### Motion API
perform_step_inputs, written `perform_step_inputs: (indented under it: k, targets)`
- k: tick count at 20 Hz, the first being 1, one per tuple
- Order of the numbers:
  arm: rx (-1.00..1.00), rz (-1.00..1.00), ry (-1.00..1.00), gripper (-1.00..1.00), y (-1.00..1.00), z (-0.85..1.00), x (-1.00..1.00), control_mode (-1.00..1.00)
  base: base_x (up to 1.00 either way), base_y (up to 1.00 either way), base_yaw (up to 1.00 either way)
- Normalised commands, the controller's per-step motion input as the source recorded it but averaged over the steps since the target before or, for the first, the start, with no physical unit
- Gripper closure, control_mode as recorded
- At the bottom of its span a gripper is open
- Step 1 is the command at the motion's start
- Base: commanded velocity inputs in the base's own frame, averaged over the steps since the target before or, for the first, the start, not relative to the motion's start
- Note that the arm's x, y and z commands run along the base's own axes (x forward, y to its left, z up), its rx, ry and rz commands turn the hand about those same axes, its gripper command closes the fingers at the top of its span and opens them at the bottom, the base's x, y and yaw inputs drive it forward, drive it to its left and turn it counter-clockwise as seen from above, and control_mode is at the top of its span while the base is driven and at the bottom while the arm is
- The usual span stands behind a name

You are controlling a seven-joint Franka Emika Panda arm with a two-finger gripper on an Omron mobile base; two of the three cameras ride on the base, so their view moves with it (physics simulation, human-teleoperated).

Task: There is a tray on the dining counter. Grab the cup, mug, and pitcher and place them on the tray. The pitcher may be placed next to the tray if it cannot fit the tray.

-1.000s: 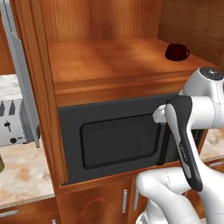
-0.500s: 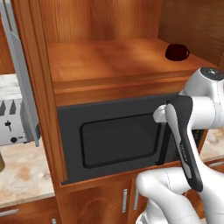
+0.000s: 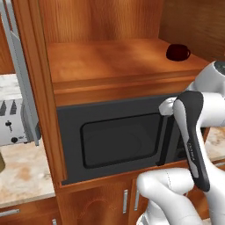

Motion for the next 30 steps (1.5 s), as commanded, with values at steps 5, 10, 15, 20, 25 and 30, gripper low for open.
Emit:
perform_step_inputs:
  k: [5, 10, 15, 20, 25, 30]
  targets:
    - [0.0, 0.0, -0.12, -1.0, -0.05, 0.61, -0.08, -1.0, 0.0, 0.0, 0.0]
    - [0.0, 0.0, -0.1, -1.0, -0.03, 0.6, -0.1, -1.0, 0.0, 0.0, 0.0]
    - [0.0, 0.0, -0.04, -1.0, -0.08, 0.39, -0.1, -1.0, 0.0, 0.0, 0.0]
    - [0.0, 0.0, -0.01, -1.0, -0.01, 0.14, 0.0, -1.0, 0.0, 0.0, 0.0]
    - [0.0, 0.0, -0.03, -1.0, -0.02, 0.04, 0.0, -1.0, 0.0, 0.0, 0.0]
    - [0.0, 0.0, -0.02, -1.0, -0.01, 0.04, 0.0, -1.0, 0.0, 0.0, 0.0]
